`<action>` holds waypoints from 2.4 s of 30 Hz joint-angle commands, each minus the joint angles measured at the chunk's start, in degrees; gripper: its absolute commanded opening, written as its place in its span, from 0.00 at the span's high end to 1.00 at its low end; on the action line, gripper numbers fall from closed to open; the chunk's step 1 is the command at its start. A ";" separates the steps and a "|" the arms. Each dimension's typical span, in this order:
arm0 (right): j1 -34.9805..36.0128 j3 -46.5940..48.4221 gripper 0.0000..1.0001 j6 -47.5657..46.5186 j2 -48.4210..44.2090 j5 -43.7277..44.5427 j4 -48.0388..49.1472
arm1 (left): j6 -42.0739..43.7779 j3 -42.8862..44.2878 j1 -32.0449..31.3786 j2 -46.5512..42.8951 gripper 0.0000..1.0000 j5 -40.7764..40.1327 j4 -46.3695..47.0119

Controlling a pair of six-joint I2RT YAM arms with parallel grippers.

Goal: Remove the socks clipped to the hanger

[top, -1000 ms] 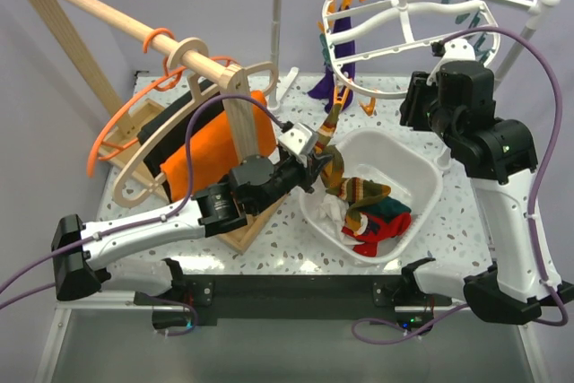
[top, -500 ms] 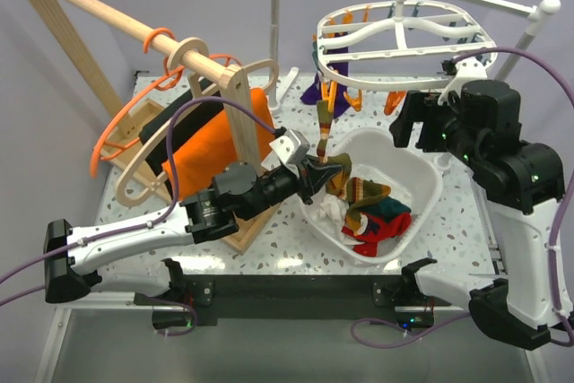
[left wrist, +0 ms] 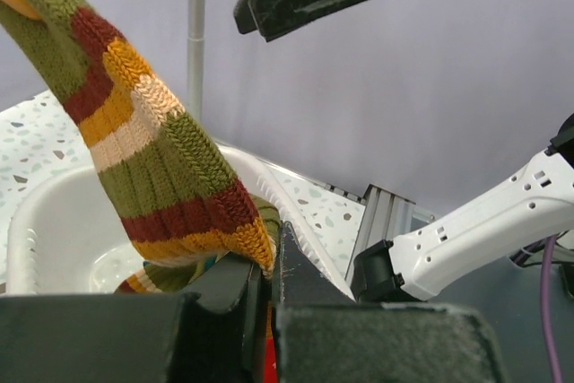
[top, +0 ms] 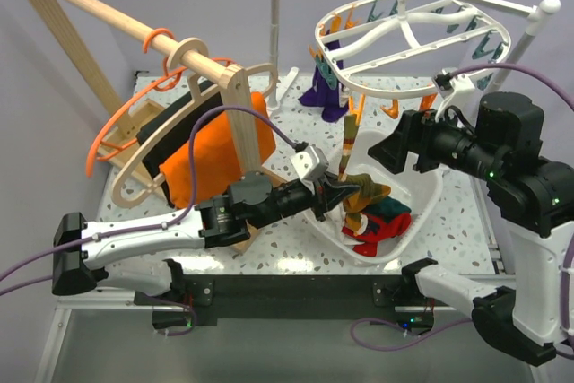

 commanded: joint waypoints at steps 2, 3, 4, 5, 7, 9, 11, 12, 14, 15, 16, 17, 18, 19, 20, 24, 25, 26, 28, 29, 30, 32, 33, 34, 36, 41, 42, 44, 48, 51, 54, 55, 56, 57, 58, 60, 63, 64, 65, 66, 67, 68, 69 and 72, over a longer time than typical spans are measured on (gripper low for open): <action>-0.01 -0.80 0.17 3.87 0.12 -8.19 6.12 | -1.38 2.46 -1.08 2.20 1.00 1.80 2.90; -0.01 -0.80 0.18 5.54 0.12 -8.46 7.18 | -1.47 2.54 -1.25 3.07 1.00 1.80 2.98; -0.10 -0.54 0.19 6.08 0.20 -7.68 8.23 | -1.65 2.89 -1.34 3.43 1.00 1.72 2.90; -0.01 0.94 0.19 6.34 0.55 -6.63 7.98 | -1.65 3.16 -1.52 3.96 1.00 1.63 2.90; -0.01 3.50 0.20 6.08 2.74 -4.26 5.01 | -1.39 4.12 -1.87 5.36 1.00 1.45 2.46; -0.01 7.54 0.22 5.47 4.85 -2.14 2.63 | -0.42 5.78 -2.48 7.03 1.00 0.58 1.67; 0.69 9.91 0.22 5.46 6.62 -0.30 1.04 | 0.28 7.02 -3.18 8.09 1.00 -0.74 -0.09; 2.08 10.36 0.23 5.55 6.88 0.75 0.95 | 0.81 7.98 -3.36 9.14 1.00 -1.27 -0.53; 3.76 11.50 0.23 5.64 7.67 5.04 -0.01 | 1.08 8.61 -3.71 9.94 1.00 -1.89 -1.41; 5.86 11.85 0.23 5.73 8.11 6.20 -0.37 | 1.25 8.96 -3.72 10.46 1.00 -1.98 -1.59; 7.18 12.12 0.23 5.82 8.81 7.61 -0.89 | 1.34 9.05 -3.80 10.73 1.00 -2.06 -1.67; 8.76 12.03 0.23 6.08 9.25 9.10 -0.98 | 1.43 9.13 -3.80 10.90 1.00 -2.15 -1.68; 11.30 12.03 0.23 6.52 9.61 12.33 -0.90 | 1.52 9.31 -3.89 11.08 1.00 -2.24 -1.68; 12.20 12.38 0.23 6.69 9.96 14.11 -1.42 | 1.60 9.31 -3.89 11.08 1.00 -2.33 -1.68; 12.90 12.73 0.23 6.78 10.66 15.08 -1.77 | 1.69 9.31 -3.98 10.99 1.00 -2.68 -1.68; 14.40 15.37 0.24 6.35 12.59 22.12 -3.97 | 2.04 8.96 -4.24 10.82 1.00 -3.99 -2.03; 14.66 16.59 0.24 6.34 13.12 23.17 -4.67 | 2.04 8.87 -4.33 10.73 1.00 -4.17 -2.11; 14.84 17.21 0.24 6.26 13.47 23.53 -5.02 | 2.04 8.87 -4.42 10.82 1.00 -4.61 -2.20; 15.72 18.96 0.24 6.34 14.79 25.62 -5.90 | 2.13 8.70 -4.51 10.90 1.00 -5.05 -2.38; 15.89 19.59 0.24 6.43 15.23 26.33 -6.26 | 2.22 8.61 -4.68 10.91 1.00 -5.75 -2.47; 16.59 20.20 0.25 6.52 16.10 26.95 -6.61 | 2.31 8.61 -4.86 10.99 1.00 -6.19 -2.64; 17.30 22.05 0.25 6.69 17.16 29.05 -7.75 | 2.39 8.61 -4.95 11.08 1.00 -7.07 -3.08; 18.09 22.58 0.25 6.70 17.60 29.68 -8.10 | 2.57 8.52 -5.03 10.99 1.00 -7.25 -3.08; 18.62 23.36 0.25 6.96 18.48 30.29 -8.63 | 2.66 8.52 -5.03 11.08 1.00 -7.42 -3.26; 20.72 24.07 0.25 7.40 19.27 33.01 -9.16 | 2.92 8.43 -5.30 10.99 1.00 -7.95 -3.34; 25.47 27.76 0.25 8.63 23.39 40.74 -12.40 | 3.80 8.61 -5.82 10.99 1.00 -9.70 -4.05; 27.39 28.64 0.25 9.41 24.10 44.93 -13.54 | 4.06 8.70 -5.91 10.91 1.00 -10.06 -4.22; 28.98 30.92 0.25 10.47 26.30 49.00 -16.97 | 4.33 8.70 -6.09 11.08 1.00 -11.02 -4.66; 31.45 31.55 0.25 11.79 27.19 53.06 -18.65 | 4.85 8.70 -6.44 11.17 1.00 -12.61 -5.36; 31.89 30.41 0.26 12.32 27.01 54.20 -18.74 | 5.38 8.78 -6.70 11.26 1.00 -14.10 -5.63; 32.33 29.00 0.26 12.76 26.05 54.73 -18.56 | 6.00 9.13 -6.79 11.43 1.00 -16.21 -6.51; 32.33 29.08 0.26 12.59 25.70 54.64 -18.56 | 6.09 9.05 -6.79 11.26 1.00 -16.65 -6.77; 32.33 29.17 0.27 12.58 25.34 54.38 -18.56 | 6.26 8.96 -6.79 11.08 1.00 -17.35 -6.77; 32.42 29.26 0.27 12.50 24.82 54.12 -18.56 | 6.44 8.70 -6.79 10.91 1.00 -17.79 -6.86; 32.33 28.48 0.27 12.58 23.94 53.85 -18.30 | 6.53 8.52 -6.79 10.64 1.00 -18.23 -6.86; 32.33 26.72 0.27 12.50 22.88 53.59 -17.78 | 7.05 8.26 -6.79 10.64 1.00 -19.11 -6.86; 32.33 23.47 0.27 12.93 22.09 53.06 -17.25 | 7.49 8.78 -6.88 11.08 1.00 -20.96 -7.65; 32.33 22.76 0.27 12.94 22.09 53.06 -17.33 | 7.67 8.96 -6.88 11.17 1.00 -21.40 -7.91; 32.33 22.58 0.27 13.20 22.09 53.23 -17.51 | 8.02 9.31 -6.88 11.26 1.00 -22.18 -8.09; 32.33 22.49 0.27 13.46 22.00 53.32 -17.60 | 8.11 9.40 -6.97 11.43 1.00 -22.63 -8.53; 32.33 22.23 0.27 13.55 21.65 53.06 -17.34 | 8.20 9.49 -6.97 11.43 1.00 -23.07 -8.62; 32.33 21.88 0.28 13.03 20.61 52.54 -16.81 | 8.46 9.66 -7.05 11.43 1.00 -23.68 -8.88; 32.33 21.36 0.28 12.76 19.73 51.75 -15.67 | 8.63 9.66 -7.06 11.43 1.00 -23.77 -9.06; 32.33 18.28 0.30 12.32 16.56 49.81 -10.66 | 9.78 9.84 -7.49 11.61 1.00 -24.83 -9.23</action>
